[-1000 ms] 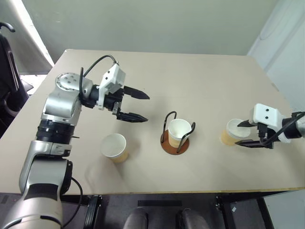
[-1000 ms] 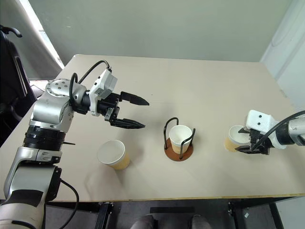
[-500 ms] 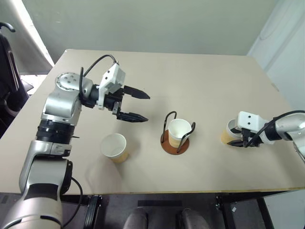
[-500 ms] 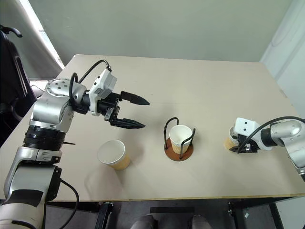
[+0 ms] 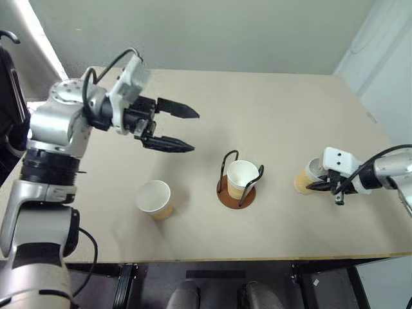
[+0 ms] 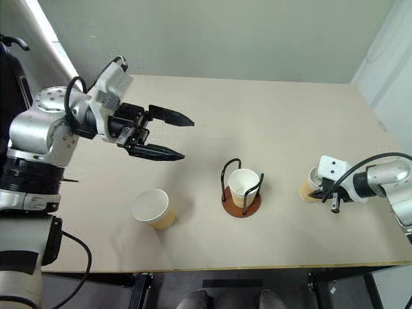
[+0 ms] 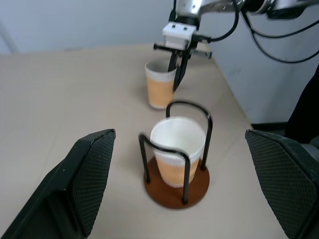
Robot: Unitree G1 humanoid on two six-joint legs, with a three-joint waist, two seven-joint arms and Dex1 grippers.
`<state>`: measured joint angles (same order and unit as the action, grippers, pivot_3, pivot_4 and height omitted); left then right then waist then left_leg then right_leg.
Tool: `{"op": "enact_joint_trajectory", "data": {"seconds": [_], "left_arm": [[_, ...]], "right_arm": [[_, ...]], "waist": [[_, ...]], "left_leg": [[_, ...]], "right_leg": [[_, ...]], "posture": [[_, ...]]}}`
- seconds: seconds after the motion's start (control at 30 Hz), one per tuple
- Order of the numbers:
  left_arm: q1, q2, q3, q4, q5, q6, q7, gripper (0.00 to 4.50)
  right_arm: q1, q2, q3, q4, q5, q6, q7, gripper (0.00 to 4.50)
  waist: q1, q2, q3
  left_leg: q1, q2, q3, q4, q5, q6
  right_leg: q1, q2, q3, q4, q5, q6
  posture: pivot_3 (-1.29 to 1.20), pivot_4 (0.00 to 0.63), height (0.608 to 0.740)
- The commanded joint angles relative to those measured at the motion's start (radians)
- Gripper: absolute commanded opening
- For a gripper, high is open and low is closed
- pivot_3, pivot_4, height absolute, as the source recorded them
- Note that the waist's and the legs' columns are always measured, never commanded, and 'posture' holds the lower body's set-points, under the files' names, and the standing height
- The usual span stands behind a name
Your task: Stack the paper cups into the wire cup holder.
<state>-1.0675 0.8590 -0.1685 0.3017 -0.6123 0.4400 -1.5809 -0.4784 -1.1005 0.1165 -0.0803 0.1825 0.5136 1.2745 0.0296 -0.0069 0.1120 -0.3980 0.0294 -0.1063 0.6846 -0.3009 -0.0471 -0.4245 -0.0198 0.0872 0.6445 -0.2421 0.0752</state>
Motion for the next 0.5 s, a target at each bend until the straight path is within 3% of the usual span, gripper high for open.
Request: {"op": "enact_joint_trajectory", "data": {"seconds": [0.03,0.27,0.5], "left_arm": [[-0.023,0.038,0.006,-0.053,-0.067,0.038,-0.034,4.5],[-0.007,0.083,-0.018,-0.065,-0.067,0.028,-0.034,4.5],[0.014,0.093,-0.04,-0.052,-0.039,-0.025,-0.034,4.5]], "right_arm": [[-0.049,-0.038,-0.103,-0.102,0.088,0.093,0.016,0.02],[-0.242,-0.053,-0.16,-0.205,0.218,0.252,0.004,0.02],[-0.431,0.073,-0.118,-0.26,0.331,0.381,-0.066,0.02]], "waist": [[-0.001,0.0,0.0],[-0.005,0.0,0.0],[-0.006,0.0,0.0]], "left_leg": [[0.0,0.0,0.0,0.0,0.0,0.0],[0.001,0.0,0.0,-0.001,0.0,0.0],[0.002,0.0,-0.001,-0.001,0.0,0.0]], "right_leg": [[0.0,0.0,0.0,0.0,0.0,0.0],[0.0,0.0,0.001,0.0,0.0,0.0],[-0.001,0.001,0.0,0.0,0.0,-0.001]], "posture": [[0.0,0.15,0.74],[0.0,0.15,0.74],[0.0,0.15,0.74]]}}
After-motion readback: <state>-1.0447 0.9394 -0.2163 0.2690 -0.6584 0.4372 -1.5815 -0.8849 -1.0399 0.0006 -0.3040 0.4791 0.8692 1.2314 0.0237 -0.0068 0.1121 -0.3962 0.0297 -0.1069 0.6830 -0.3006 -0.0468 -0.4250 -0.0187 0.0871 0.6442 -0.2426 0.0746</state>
